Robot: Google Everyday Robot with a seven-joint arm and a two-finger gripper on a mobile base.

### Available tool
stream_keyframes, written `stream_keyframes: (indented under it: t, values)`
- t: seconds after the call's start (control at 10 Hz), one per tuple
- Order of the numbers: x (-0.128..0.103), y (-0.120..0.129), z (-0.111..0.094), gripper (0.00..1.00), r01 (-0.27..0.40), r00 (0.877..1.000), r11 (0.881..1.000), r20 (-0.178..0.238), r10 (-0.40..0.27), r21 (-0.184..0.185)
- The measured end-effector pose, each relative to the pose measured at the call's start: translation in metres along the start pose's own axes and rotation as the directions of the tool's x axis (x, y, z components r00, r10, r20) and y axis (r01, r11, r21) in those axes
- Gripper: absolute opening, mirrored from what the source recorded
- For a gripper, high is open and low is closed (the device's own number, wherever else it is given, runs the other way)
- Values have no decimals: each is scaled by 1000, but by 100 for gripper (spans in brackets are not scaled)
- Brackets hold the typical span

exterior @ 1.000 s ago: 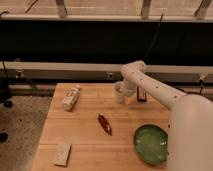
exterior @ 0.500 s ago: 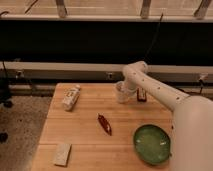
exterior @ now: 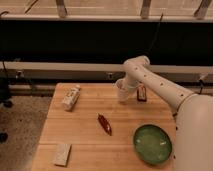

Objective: Pick up the ceramic cup

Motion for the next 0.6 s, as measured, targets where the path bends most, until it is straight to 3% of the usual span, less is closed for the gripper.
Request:
stream_keyframes:
  t: [0.3, 0.6]
  values:
    - [-2, -1, -30, 0, 11, 1000, 1000, -3, -11, -3]
    - [-3, 1, -37, 0, 20, 1000, 1000, -3, -20, -8]
